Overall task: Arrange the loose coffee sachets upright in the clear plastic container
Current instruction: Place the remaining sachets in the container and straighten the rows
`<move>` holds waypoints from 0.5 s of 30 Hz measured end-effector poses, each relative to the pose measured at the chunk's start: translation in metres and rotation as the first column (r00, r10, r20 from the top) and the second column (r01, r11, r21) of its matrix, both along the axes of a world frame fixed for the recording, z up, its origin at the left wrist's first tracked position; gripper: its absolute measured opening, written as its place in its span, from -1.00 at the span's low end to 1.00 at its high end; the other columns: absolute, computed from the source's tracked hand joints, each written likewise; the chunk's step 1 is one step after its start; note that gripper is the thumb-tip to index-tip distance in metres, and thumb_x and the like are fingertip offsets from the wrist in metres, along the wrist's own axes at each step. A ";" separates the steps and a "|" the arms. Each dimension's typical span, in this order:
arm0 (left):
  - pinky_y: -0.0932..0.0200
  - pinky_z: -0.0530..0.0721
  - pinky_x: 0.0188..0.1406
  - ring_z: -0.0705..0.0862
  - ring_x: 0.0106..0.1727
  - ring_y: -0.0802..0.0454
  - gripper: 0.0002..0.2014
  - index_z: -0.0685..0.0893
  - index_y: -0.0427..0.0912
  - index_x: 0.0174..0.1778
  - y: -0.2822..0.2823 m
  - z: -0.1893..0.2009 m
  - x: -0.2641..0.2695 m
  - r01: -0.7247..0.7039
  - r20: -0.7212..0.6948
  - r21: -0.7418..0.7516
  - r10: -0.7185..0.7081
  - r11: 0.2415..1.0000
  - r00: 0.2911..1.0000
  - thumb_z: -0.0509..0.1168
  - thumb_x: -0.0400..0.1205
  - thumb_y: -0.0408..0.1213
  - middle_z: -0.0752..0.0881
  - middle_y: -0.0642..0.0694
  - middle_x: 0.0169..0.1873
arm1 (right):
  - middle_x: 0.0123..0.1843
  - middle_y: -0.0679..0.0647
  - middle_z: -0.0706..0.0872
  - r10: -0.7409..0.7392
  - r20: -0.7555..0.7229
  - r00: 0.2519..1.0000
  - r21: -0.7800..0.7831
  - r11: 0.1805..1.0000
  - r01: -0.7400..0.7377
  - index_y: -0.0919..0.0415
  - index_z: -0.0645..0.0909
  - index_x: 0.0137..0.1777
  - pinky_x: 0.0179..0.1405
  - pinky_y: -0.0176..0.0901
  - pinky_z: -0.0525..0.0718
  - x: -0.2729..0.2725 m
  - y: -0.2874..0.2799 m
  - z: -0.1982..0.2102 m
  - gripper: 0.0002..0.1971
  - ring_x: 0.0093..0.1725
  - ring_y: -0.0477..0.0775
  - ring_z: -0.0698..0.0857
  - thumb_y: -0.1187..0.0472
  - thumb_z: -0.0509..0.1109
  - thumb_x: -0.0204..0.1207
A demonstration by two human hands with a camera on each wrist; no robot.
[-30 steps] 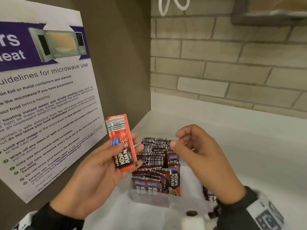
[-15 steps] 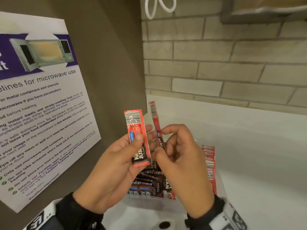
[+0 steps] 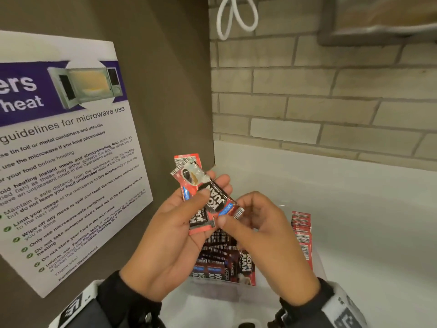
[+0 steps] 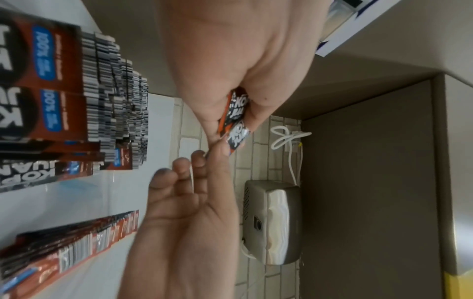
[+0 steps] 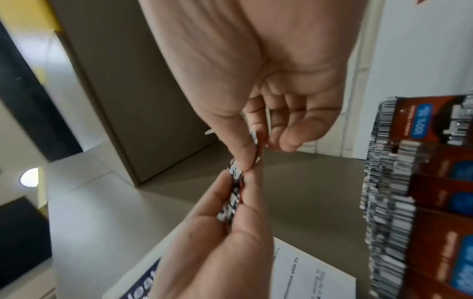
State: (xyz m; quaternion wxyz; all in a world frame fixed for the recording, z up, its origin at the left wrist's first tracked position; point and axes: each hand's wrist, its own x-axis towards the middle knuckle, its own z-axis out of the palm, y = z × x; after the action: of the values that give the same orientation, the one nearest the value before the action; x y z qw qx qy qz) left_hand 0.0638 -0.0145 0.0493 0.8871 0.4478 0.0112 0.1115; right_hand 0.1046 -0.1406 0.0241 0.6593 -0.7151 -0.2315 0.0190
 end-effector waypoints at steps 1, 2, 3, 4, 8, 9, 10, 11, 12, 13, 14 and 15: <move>0.06 0.77 -0.02 0.77 0.13 -0.06 -0.68 0.66 -0.24 0.17 0.000 -0.001 -0.002 0.004 0.008 0.018 -0.004 1.000 1.000 0.22 0.50 -0.38 0.79 -0.20 0.09 | -0.35 0.02 0.66 0.014 -0.035 0.999 0.049 0.999 -0.012 0.06 0.58 -0.26 -0.39 -0.14 0.59 0.002 -0.002 0.000 -0.83 -0.36 -0.06 0.57 0.21 0.56 0.37; 0.06 0.79 -0.05 0.77 0.11 -0.06 -0.70 0.67 -0.23 0.14 0.000 -0.003 -0.003 -0.003 0.012 0.032 0.003 0.999 1.000 0.24 0.50 -0.37 0.80 -0.18 0.07 | -0.34 0.08 0.68 0.022 -0.065 0.998 0.094 0.995 -0.016 0.08 0.59 -0.28 -0.41 -0.16 0.60 0.004 -0.006 0.004 -0.83 -0.35 -0.01 0.60 0.26 0.54 0.38; 0.05 0.79 -0.08 0.78 0.08 -0.07 -0.73 0.68 -0.22 0.10 0.003 -0.004 -0.006 -0.022 0.009 0.040 0.021 0.999 1.000 0.26 0.49 -0.34 0.81 -0.16 0.02 | -0.32 0.12 0.69 0.031 -0.092 0.995 0.127 0.992 -0.019 0.13 0.59 -0.26 -0.44 -0.20 0.61 0.006 -0.012 0.009 -0.84 -0.35 0.02 0.64 0.34 0.51 0.41; 0.05 0.79 -0.12 0.79 0.04 -0.06 -0.74 0.69 -0.21 0.07 0.005 -0.005 -0.008 -0.049 0.005 0.048 0.049 0.998 0.999 0.29 0.48 -0.28 0.81 -0.14 -0.03 | -0.30 0.17 0.71 0.048 -0.106 0.993 0.139 0.990 -0.033 0.20 0.59 -0.21 -0.46 -0.23 0.62 0.008 -0.019 0.016 -0.87 -0.36 0.03 0.67 0.40 0.47 0.43; 0.21 0.75 -0.35 0.80 -0.17 0.08 -0.79 0.69 -0.13 -0.04 0.013 -0.008 -0.013 -0.162 -0.023 0.132 0.166 0.978 0.986 0.33 0.44 -0.21 0.81 -0.09 -0.11 | -0.31 0.16 0.69 0.056 0.009 0.998 0.032 0.998 -0.057 0.25 0.62 -0.14 -0.43 -0.24 0.64 0.014 -0.040 0.050 -0.88 -0.42 0.00 0.67 0.47 0.41 0.44; 0.27 0.72 -0.42 0.79 -0.23 0.11 -0.83 0.68 -0.11 -0.09 0.013 -0.011 -0.014 -0.177 -0.029 0.168 0.184 0.970 0.982 0.34 0.42 -0.22 0.80 -0.07 -0.18 | -0.31 0.13 0.69 0.045 0.034 0.998 0.055 0.997 -0.047 0.24 0.63 -0.14 -0.44 -0.25 0.63 0.014 -0.041 0.055 -0.87 -0.43 -0.01 0.66 0.48 0.40 0.45; 0.31 0.69 -0.46 0.78 -0.27 0.12 -0.85 0.68 -0.10 -0.13 0.011 -0.013 -0.015 -0.179 -0.030 0.197 0.188 0.964 0.982 0.35 0.41 -0.23 0.79 -0.07 -0.24 | -0.30 0.12 0.69 0.043 0.032 0.999 0.108 0.993 -0.046 0.24 0.63 -0.13 -0.45 -0.26 0.62 0.014 -0.041 0.057 -0.86 -0.44 -0.02 0.65 0.49 0.37 0.46; 0.32 0.68 -0.48 0.78 -0.29 0.11 -0.86 0.68 -0.10 -0.14 0.007 -0.015 -0.016 -0.171 -0.031 0.215 0.182 0.962 0.983 0.36 0.39 -0.24 0.77 -0.08 -0.29 | -0.30 0.11 0.69 0.057 -0.002 0.998 0.171 0.984 -0.056 0.24 0.62 -0.14 -0.47 -0.26 0.62 0.012 -0.039 0.058 -0.85 -0.45 -0.01 0.64 0.50 0.36 0.47; 0.32 0.68 -0.47 0.77 -0.31 0.10 -0.85 0.68 -0.12 -0.15 0.003 -0.017 -0.017 -0.159 -0.033 0.223 0.171 0.962 0.985 0.37 0.38 -0.26 0.77 -0.10 -0.32 | -0.32 0.11 0.68 0.091 -0.055 0.994 0.217 0.973 -0.077 0.25 0.61 -0.14 -0.49 -0.27 0.61 0.009 -0.035 0.058 -0.85 -0.45 0.00 0.62 0.50 0.36 0.47; 0.32 0.69 -0.46 0.78 -0.31 0.09 -0.84 0.67 -0.14 -0.16 -0.001 -0.020 -0.017 -0.144 -0.035 0.232 0.156 0.962 0.987 0.38 0.36 -0.27 0.77 -0.12 -0.34 | -0.34 0.10 0.67 0.144 -0.110 0.983 0.230 0.966 -0.116 0.26 0.59 -0.14 -0.50 -0.27 0.60 0.005 -0.031 0.056 -0.87 -0.45 0.01 0.61 0.49 0.37 0.46; 0.31 0.70 -0.46 0.78 -0.32 0.09 -0.82 0.67 -0.15 -0.15 -0.004 -0.022 -0.018 -0.127 -0.038 0.245 0.141 0.961 0.989 0.38 0.34 -0.28 0.78 -0.12 -0.36 | -0.34 0.11 0.66 0.189 -0.147 0.971 0.209 0.965 -0.156 0.28 0.58 -0.12 -0.51 -0.29 0.59 0.000 -0.028 0.053 -0.89 -0.44 0.01 0.60 0.47 0.38 0.45; 0.30 0.70 -0.47 0.78 -0.34 0.09 -0.81 0.66 -0.16 -0.14 -0.007 -0.023 -0.019 -0.113 -0.040 0.270 0.128 0.956 0.991 0.38 0.33 -0.28 0.78 -0.11 -0.37 | -0.33 0.12 0.66 0.201 -0.164 0.966 0.166 0.971 -0.174 0.30 0.58 -0.10 -0.51 -0.30 0.58 -0.002 -0.028 0.049 -0.90 -0.43 0.00 0.60 0.46 0.39 0.45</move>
State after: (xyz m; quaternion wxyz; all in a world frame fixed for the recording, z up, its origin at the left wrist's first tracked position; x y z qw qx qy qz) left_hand 0.0444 -0.0214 0.0261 0.8094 0.5649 0.0485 0.1531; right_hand 0.1029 -0.1684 0.0734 0.7245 -0.6336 -0.2389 0.1284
